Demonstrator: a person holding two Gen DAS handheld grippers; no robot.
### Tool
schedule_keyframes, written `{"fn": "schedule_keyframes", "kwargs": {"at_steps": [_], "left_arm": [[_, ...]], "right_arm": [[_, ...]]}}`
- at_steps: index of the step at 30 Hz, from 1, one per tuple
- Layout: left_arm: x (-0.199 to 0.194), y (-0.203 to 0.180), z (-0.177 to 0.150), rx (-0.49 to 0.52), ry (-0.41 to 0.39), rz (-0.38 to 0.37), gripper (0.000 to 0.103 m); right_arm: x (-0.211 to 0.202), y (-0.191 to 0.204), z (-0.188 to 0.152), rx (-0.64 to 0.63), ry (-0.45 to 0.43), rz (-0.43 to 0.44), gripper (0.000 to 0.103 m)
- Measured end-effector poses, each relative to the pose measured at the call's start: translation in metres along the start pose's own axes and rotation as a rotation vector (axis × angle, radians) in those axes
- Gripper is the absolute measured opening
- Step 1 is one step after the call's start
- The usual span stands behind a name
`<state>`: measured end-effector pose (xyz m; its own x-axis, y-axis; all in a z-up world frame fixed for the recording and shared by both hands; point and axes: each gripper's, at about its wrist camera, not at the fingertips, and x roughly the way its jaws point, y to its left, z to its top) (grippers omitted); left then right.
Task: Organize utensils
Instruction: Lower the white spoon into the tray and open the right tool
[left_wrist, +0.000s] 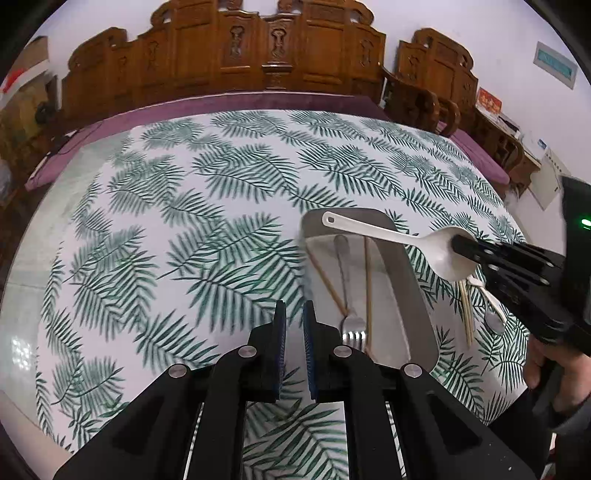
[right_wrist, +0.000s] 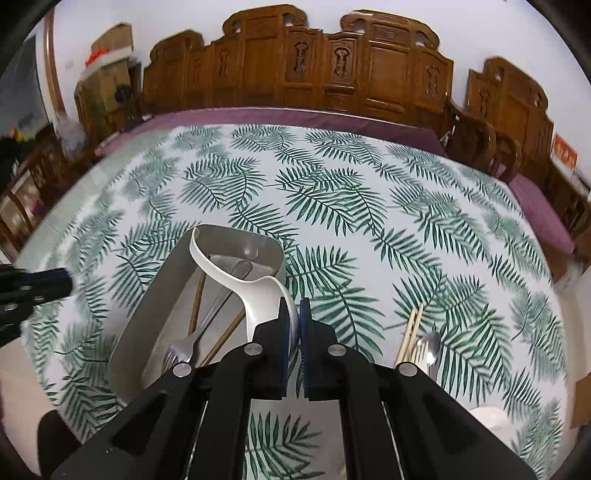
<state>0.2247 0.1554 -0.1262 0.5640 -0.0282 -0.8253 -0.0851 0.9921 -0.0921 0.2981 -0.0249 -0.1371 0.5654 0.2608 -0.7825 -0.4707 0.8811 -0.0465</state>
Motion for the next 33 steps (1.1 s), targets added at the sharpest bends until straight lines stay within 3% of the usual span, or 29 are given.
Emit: {"fn": "schedule_keyframes", "kwargs": {"at_steps": [8, 15, 21, 24, 33], "left_arm": [[-0.016, 0.019, -0.009, -0.027, -0.024, -0.005, 0.008], [-0.022, 0.023, -0.012, -0.039, -0.035, -0.007, 0.008], [-0.024, 0.021, -0.013, -0.041, -0.041, -0.008, 0.008], [-0.024, 0.020, -0.014, -0.041, -0.040, -0.005, 0.014], [-0.024, 0.015, -0.017, -0.041, -0.034, -0.002, 0.015]], "right_arm": [[0.019, 0.029, 0.015, -0.082, 0.021, -0.102, 0.007], [0.018, 0.035, 0.010, -0.034, 0.033, -0.011, 0.009], [0.010, 0.050, -0.002, -0.028, 0.037, 0.104, 0.016], [0.010, 0.054, -0.010, -0.014, 0.051, 0.159, 0.020], [0.027, 0.063, -0.033, -0.008, 0.120, 0.268, 0.025]]}}
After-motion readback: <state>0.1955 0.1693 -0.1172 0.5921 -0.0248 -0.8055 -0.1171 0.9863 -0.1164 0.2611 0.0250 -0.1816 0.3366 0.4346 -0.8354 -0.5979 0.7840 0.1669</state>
